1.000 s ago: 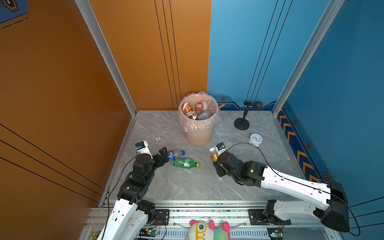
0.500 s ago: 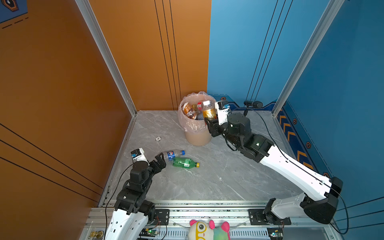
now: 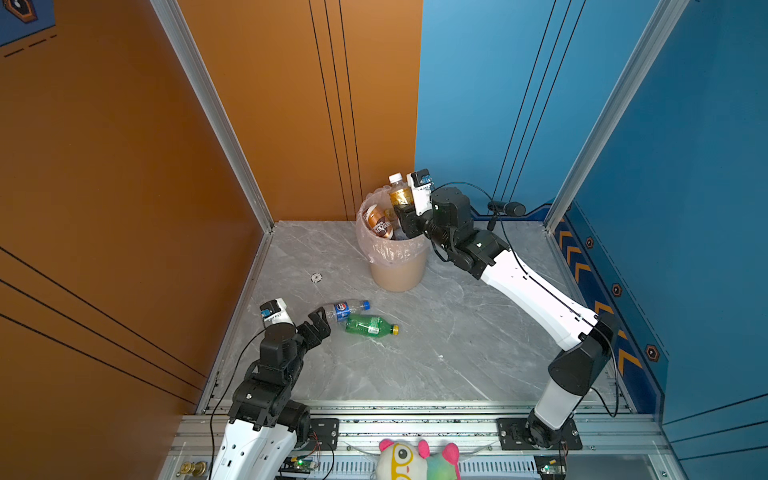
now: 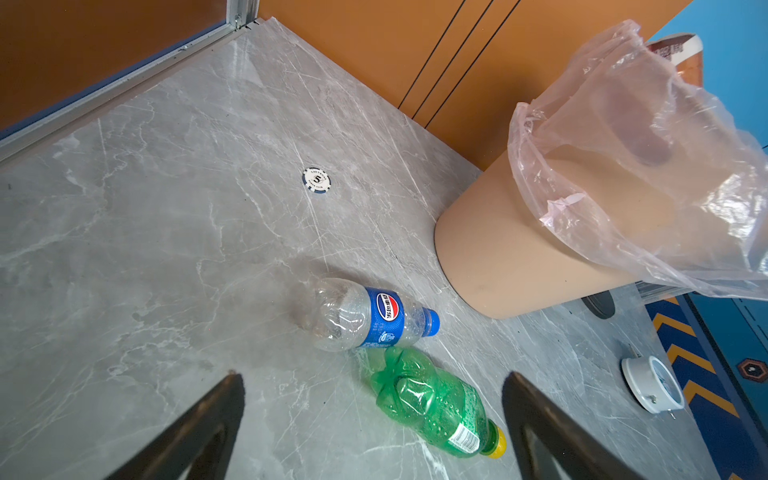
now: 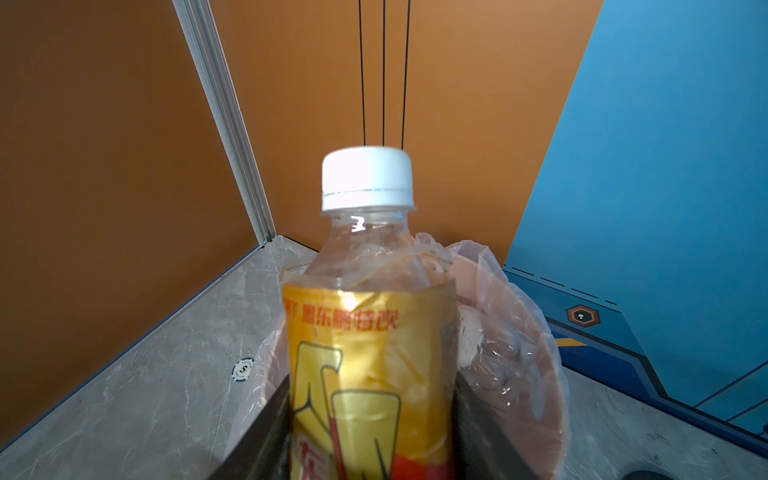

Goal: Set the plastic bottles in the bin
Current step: 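Open the right gripper to drop the gold-and-red bottle into the bin, then reach the left gripper to the green Sprite bottle while the right arm withdraws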

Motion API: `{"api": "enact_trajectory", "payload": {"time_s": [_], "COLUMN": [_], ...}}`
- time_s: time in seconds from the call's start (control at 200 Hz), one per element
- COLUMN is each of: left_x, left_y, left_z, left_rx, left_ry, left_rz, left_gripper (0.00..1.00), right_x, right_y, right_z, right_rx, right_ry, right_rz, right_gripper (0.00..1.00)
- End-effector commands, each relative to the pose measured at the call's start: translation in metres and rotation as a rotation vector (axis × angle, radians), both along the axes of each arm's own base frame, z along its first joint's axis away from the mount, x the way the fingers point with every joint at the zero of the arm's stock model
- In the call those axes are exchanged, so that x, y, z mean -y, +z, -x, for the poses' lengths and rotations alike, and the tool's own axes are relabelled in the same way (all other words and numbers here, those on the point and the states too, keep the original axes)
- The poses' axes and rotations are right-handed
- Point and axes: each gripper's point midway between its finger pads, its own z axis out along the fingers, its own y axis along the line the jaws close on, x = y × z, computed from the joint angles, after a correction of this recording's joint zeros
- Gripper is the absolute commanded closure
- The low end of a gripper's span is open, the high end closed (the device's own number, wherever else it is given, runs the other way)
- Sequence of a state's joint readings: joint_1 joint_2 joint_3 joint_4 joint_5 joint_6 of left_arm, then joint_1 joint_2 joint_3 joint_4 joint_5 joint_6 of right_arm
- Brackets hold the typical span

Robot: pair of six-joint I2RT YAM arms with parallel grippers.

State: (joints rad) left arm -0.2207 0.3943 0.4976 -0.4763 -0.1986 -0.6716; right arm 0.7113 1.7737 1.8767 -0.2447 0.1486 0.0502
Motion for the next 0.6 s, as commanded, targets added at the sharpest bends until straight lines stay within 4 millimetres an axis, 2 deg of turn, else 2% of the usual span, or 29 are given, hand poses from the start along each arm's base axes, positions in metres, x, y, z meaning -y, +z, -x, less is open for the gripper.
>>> {"api": "enact_trajectory", "payload": {"time_s": [0.0, 0.05, 0.095, 0.16, 0.195, 0.375, 0.385, 0.456, 0.536, 0.546, 0.566, 0.596], "left_x": [0.001, 0.001, 0.002, 0.002, 0.002, 0.003, 0.004, 0.006, 0.008, 0.009, 0.010, 0.011], "left_y": [-0.009, -0.009, -0.010, -0.011, -0.011, -0.014, -0.014, -0.015, -0.017, -0.018, -0.018, -0.020], "left_z": [0.001, 0.001, 0.001, 0.000, 0.000, -0.003, -0.004, -0.007, -0.009, -0.009, -0.010, -0.010], "left_rx": [-0.028, -0.031, -0.034, -0.037, -0.038, -0.050, -0.048, -0.051, -0.060, -0.062, -0.065, -0.071], "left_ry": [-0.004, -0.004, -0.005, -0.003, -0.006, -0.007, -0.009, -0.014, -0.022, -0.024, -0.026, -0.029], "left_rz": [0.012, 0.016, 0.021, 0.024, 0.026, 0.029, 0.030, 0.040, 0.051, 0.053, 0.057, 0.062], "left_gripper": [0.02, 0.02, 0.02, 0.02, 0.02, 0.02, 0.02, 0.02, 0.02, 0.02, 0.02, 0.02], "right_x": [0.006, 0.007, 0.008, 0.013, 0.017, 0.050, 0.051, 0.071, 0.095, 0.096, 0.104, 0.116], "right_y": [-0.010, -0.018, -0.022, -0.017, -0.010, 0.031, 0.024, 0.024, 0.009, -0.004, -0.009, -0.028], "right_z": [-0.019, -0.024, -0.027, -0.026, -0.023, 0.010, 0.011, 0.030, 0.054, 0.053, 0.060, 0.070], "right_rx": [-0.022, -0.037, -0.046, -0.044, -0.034, 0.036, 0.026, 0.040, 0.026, 0.005, 0.000, -0.027], "right_ry": [-0.006, -0.019, -0.031, -0.049, -0.055, -0.094, -0.097, -0.122, -0.159, -0.165, -0.178, -0.207], "right_rz": [0.041, 0.055, 0.063, 0.056, 0.047, -0.047, -0.042, -0.086, -0.139, -0.130, -0.145, -0.160], "right_gripper": [0.45, 0.36, 0.22, 0.06, 0.00, 0.00, 0.00, 0.00, 0.00, 0.00, 0.00, 0.00]}}
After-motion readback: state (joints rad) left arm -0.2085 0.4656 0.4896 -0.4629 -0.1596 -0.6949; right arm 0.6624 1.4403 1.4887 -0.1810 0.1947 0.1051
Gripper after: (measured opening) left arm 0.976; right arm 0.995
